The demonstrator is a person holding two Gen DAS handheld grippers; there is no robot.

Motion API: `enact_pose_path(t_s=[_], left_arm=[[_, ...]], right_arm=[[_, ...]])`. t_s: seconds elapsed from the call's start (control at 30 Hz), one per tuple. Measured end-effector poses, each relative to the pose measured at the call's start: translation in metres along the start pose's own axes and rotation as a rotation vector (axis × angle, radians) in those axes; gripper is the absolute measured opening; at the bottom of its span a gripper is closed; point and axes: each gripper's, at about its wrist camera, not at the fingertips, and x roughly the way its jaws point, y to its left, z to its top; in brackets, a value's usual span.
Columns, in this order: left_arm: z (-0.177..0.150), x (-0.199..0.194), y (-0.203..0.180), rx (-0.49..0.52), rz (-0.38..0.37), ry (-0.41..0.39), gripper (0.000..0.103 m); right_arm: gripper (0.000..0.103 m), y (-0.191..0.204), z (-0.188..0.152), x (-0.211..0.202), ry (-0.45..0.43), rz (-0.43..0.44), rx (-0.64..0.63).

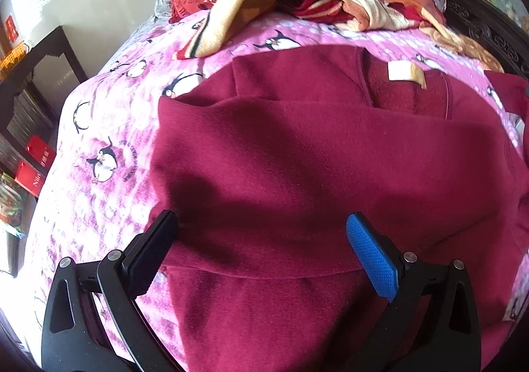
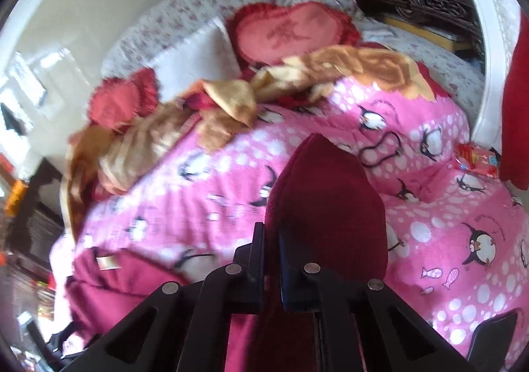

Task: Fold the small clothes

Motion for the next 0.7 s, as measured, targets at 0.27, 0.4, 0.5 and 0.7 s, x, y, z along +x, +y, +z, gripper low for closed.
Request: enact_pose_path(t_s=[0.27,0.4,0.5,0.7], left_arm=[[0.008,-0.024,0.037,-0.109,-0.008,-0.043,0.102],[0.009,-0.029,0.048,-0.131,-0.004,-0.054,0.102],[0.007,-0.028,0.054,-0.136,-0.008,-0.042,0.102],[0.004,-0.027,0.066,-0.176,-0.058,-0.019,0.102]], right_arm=[[0.007,0.101,-0.028,-0.076,-0.058,0.325,-0.201],[0.007,0.149,-0.075,-0.072,0.026,0.441,-0.316],[0.007,0.165,-0.116,-0.042,0.137,0.42,-0.398],[0.028,0.157,-0.169,0.01,0.381,0.315,-0.445]])
